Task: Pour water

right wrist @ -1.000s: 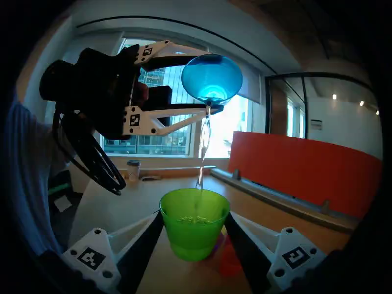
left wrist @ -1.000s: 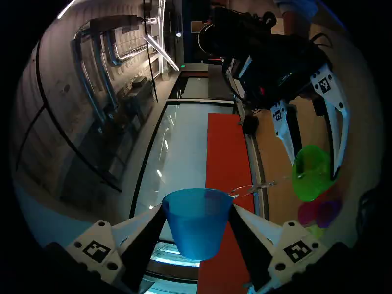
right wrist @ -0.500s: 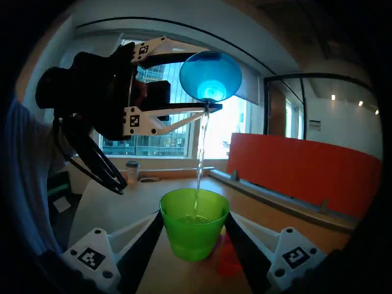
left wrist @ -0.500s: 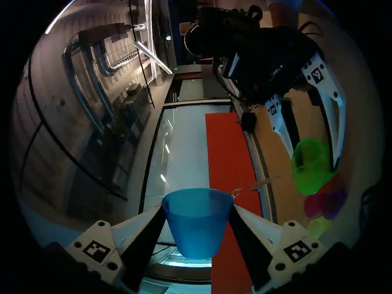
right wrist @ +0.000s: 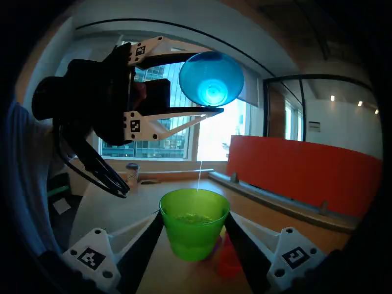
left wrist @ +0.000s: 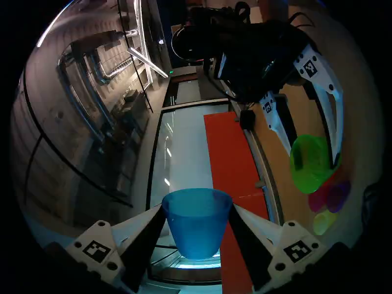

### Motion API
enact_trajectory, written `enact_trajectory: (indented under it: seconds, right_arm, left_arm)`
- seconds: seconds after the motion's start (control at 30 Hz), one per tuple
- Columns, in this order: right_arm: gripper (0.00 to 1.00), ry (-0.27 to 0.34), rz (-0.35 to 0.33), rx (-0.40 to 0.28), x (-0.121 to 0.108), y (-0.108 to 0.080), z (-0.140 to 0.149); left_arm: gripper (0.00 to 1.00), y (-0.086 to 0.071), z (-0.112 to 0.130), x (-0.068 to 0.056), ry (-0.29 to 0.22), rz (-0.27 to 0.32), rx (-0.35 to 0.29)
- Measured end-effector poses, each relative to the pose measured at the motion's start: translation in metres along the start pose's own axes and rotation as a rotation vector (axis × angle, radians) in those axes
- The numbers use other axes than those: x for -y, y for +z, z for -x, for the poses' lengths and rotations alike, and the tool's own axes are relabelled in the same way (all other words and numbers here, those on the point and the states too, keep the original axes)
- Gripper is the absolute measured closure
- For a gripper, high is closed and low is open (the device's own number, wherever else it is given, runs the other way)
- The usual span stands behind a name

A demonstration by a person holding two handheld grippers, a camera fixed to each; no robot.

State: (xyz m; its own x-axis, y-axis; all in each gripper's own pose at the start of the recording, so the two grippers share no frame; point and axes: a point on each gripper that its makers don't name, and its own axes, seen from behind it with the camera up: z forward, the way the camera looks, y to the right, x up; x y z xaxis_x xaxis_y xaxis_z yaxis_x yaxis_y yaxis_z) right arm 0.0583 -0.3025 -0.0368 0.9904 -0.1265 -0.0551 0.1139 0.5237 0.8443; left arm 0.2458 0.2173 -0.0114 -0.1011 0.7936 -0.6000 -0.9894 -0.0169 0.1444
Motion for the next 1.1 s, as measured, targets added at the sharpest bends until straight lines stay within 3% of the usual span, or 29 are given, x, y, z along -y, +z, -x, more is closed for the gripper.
enact_trajectory:
  seconds: [0.27, 0.47, 0.8, 1.1]
  right_arm:
    - [0.11, 0.002, 0.000, -0.003, 0.001, 0.001, -0.001]
    - [0.11, 0.001, 0.002, -0.007, 0.001, 0.001, -0.001]
    - [0.11, 0.002, 0.012, -0.009, -0.002, -0.003, 0.001]
    - [0.11, 0.002, 0.019, -0.015, -0.004, -0.003, -0.005]
  left_arm:
    - [0.14, 0.000, -0.001, 0.000, -0.011, -0.003, -0.001]
    - [0.14, 0.002, 0.004, 0.000, -0.092, -0.005, 0.005]
    - [0.14, 0.000, 0.017, -0.001, -0.397, -0.010, 0.024]
    - [0.14, -0.003, 0.027, -0.008, -0.717, 0.001, 0.037]
